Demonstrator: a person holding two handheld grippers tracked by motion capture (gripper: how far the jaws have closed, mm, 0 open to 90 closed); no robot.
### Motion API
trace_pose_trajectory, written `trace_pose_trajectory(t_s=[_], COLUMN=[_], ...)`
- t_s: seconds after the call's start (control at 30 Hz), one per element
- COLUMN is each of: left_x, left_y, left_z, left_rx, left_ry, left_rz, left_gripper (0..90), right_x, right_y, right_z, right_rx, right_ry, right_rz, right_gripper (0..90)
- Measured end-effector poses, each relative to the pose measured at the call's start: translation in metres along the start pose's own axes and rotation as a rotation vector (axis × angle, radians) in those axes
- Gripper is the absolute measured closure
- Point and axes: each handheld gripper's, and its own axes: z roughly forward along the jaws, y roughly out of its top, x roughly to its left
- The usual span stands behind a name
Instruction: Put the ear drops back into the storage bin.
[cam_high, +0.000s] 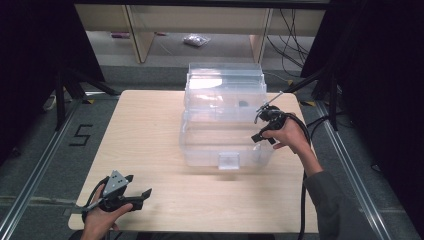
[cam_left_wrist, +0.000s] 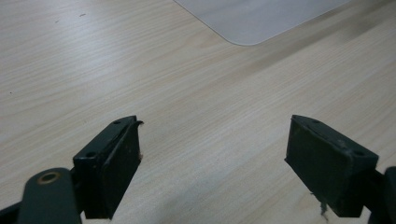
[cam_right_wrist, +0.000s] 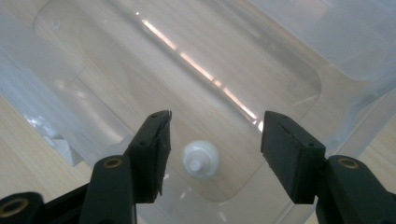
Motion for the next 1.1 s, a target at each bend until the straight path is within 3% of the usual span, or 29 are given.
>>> trace_pose_trajectory(t_s=[0.67, 0.9, 1.0, 1.07, 1.1], left_x=[0.000, 0.000, 0.000, 0.000, 0.000], left_y=[0.000, 0.000, 0.000, 0.000, 0.000], left_z=[0.000, 0.000, 0.000, 0.000, 0.000], left_rx=[-0.001, 0.000, 0.002, 0.002, 0.001], left_ry=[0.000, 0.000, 0.004, 0.003, 0.000], left_rz=[-0.002, -0.001, 0.000, 0.000, 0.001], left_gripper=[17.2, 17.1, 17.1, 17.2, 17.2], right_x=[0.010, 0.018, 0.020, 0.024, 0.024], right_y=[-0.005, -0.014, -0.018, -0.021, -0.024], right_z=[-0.019, -0.022, -0.025, -0.026, -0.027], right_rx=[-0.092, -0.120, -0.140, -0.142, -0.153], right_ry=[0.012, 0.011, 0.017, 0.009, 0.014], right_rz=[0.017, 0.031, 0.009, 0.029, 0.014], right_gripper=[31.4, 25.5, 25.2, 24.7, 24.4])
